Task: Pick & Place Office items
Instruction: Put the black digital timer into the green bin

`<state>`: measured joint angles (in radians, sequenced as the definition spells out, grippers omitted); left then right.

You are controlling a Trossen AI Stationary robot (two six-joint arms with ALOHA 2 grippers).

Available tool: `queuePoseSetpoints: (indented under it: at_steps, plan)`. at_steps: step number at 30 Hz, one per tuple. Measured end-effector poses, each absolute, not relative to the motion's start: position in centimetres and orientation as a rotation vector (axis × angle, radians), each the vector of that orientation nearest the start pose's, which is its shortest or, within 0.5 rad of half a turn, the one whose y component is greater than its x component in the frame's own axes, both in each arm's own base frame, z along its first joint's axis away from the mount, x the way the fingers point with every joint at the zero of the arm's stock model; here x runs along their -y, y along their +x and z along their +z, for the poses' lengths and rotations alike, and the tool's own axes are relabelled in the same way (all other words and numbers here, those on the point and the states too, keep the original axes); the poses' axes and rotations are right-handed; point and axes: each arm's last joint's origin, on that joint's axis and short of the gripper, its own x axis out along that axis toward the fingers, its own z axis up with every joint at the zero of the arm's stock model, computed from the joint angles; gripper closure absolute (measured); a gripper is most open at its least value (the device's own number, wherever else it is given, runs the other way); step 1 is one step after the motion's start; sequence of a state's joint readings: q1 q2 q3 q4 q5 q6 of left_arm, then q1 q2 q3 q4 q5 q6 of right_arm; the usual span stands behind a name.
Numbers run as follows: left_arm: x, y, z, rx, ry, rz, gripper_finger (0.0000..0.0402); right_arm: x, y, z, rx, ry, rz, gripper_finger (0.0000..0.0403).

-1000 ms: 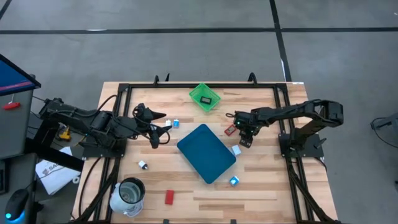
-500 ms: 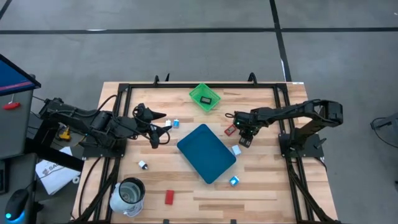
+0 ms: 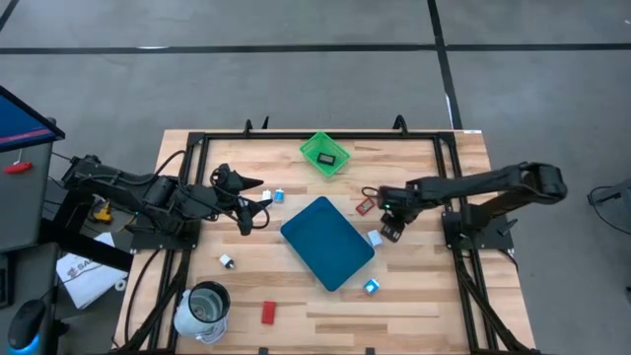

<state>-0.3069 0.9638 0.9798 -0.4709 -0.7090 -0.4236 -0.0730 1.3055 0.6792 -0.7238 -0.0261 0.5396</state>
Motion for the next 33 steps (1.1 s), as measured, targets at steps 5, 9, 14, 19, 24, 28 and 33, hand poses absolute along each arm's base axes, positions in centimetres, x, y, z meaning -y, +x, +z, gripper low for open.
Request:
queuePoseSetpoints:
  at_steps: [5, 9, 14, 19, 24, 28, 33]
  plan:
    - [4.1, 19.1, 34.5, -0.308, -0.189, 0.470, 0.0124, -1.0, 20.0, 19.4, -1.187, 0.625, -0.387, 0.0256]
    - [4.1, 19.1, 34.5, -0.308, -0.189, 0.471, 0.0124, -2.2, 20.5, 21.5, -1.100, 0.683, -0.366, 0.0262]
    - [3.7, 19.1, 34.5, -0.306, -0.192, 0.492, 0.0124, -2.2, 22.2, 24.4, -0.925, 0.768, -0.356, 0.0257]
    - [3.1, 19.2, 34.5, -0.304, -0.197, 0.521, 0.0124, 0.2, 24.3, 26.5, -0.789, 0.754, -0.413, 0.0260]
    - [2.9, 19.3, 34.5, -0.301, -0.200, 0.533, 0.0124, 3.7, 27.3, 27.1, -0.791, 0.686, -0.416, 0.0260]
    - [2.8, 19.3, 34.5, -0.302, -0.197, 0.541, 0.0124, 6.9, 30.0, 27.5, -0.841, 0.603, -0.376, 0.0260]
    - [2.8, 19.3, 34.5, -0.292, -0.196, 0.563, 0.0124, 11.8, 32.7, 28.3, -0.928, 0.477, -0.392, 0.0260]
